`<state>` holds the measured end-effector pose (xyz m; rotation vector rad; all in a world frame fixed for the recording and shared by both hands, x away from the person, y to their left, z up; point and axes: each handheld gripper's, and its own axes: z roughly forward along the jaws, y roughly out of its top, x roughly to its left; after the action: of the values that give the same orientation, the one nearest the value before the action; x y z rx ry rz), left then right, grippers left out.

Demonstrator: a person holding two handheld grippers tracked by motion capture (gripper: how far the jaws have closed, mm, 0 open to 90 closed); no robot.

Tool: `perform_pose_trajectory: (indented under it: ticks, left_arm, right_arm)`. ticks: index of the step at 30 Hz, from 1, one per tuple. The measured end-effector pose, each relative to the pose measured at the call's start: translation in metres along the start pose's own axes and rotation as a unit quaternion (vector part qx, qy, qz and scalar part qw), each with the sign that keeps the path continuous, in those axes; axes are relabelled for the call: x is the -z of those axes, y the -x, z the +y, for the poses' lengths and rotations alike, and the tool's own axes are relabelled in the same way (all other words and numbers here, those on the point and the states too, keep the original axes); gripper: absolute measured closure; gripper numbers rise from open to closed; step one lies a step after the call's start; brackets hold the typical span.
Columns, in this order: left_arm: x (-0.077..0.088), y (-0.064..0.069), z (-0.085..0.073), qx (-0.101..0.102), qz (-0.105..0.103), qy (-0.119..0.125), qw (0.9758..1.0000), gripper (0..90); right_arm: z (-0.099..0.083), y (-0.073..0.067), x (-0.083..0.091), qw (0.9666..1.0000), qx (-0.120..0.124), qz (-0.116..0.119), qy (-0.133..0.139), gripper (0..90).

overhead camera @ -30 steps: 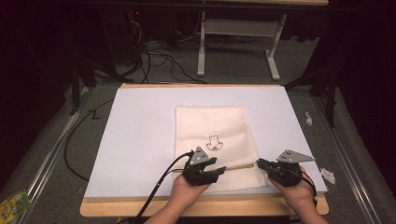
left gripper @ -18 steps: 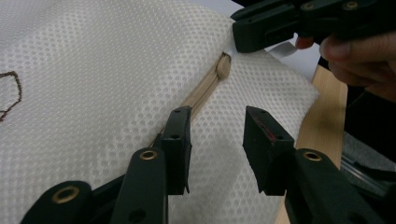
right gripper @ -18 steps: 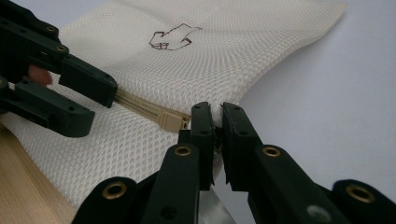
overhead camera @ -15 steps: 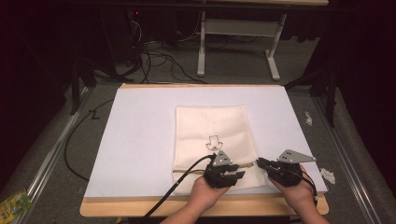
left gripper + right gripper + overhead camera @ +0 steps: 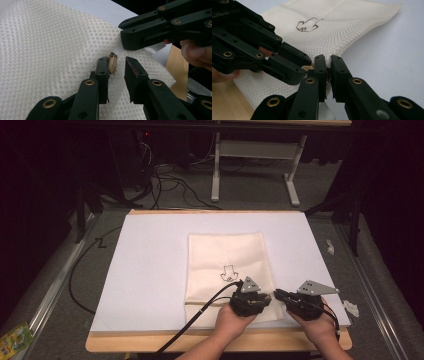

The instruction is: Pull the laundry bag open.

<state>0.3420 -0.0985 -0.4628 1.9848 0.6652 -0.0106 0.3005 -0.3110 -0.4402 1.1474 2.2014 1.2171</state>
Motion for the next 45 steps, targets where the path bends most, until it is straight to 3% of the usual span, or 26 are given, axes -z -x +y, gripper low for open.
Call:
perform_pose_trajectory:
  ticks: [10,20,33,37,41,43,45]
  left_arm:
    - [-0.001,0.001,0.0,-0.006,0.008,0.006,0.9999,86.7]
    - [0.005,-0.005,-0.001,-0.009,-0.008,0.001,0.9999,87.4]
    - [0.028,-0.024,-0.013,-0.006,0.009,-0.025,0.9996,87.6]
    - [0.038,-0.025,-0.016,-0.025,0.017,-0.033,0.999,87.6]
    - [0.045,-0.028,-0.017,-0.022,0.012,-0.037,0.999,87.6]
    - [0.047,-0.031,-0.019,-0.008,0.008,-0.039,0.9992,87.7]
    - [0.049,-0.033,-0.02,-0.004,0.005,-0.037,0.9993,87.7]
  right_arm:
    - [0.001,0.0,0.0,1.0,0.0,-0.002,0.001,85.2]
    - [0.001,-0.004,0.001,1.0,0.008,-0.003,0.003,85.3]
    - [0.0,0.003,0.005,0.9997,-0.009,-0.02,0.005,85.5]
    - [0.0,0.001,0.004,0.9998,-0.001,-0.018,0.004,85.5]
    - [0.001,-0.002,0.002,0.9999,0.001,-0.013,-0.001,85.7]
    - [0.002,-0.004,0.001,0.9997,0.01,-0.021,-0.007,86.2]
    - [0.002,-0.003,0.0,0.9998,0.005,-0.014,-0.009,86.3]
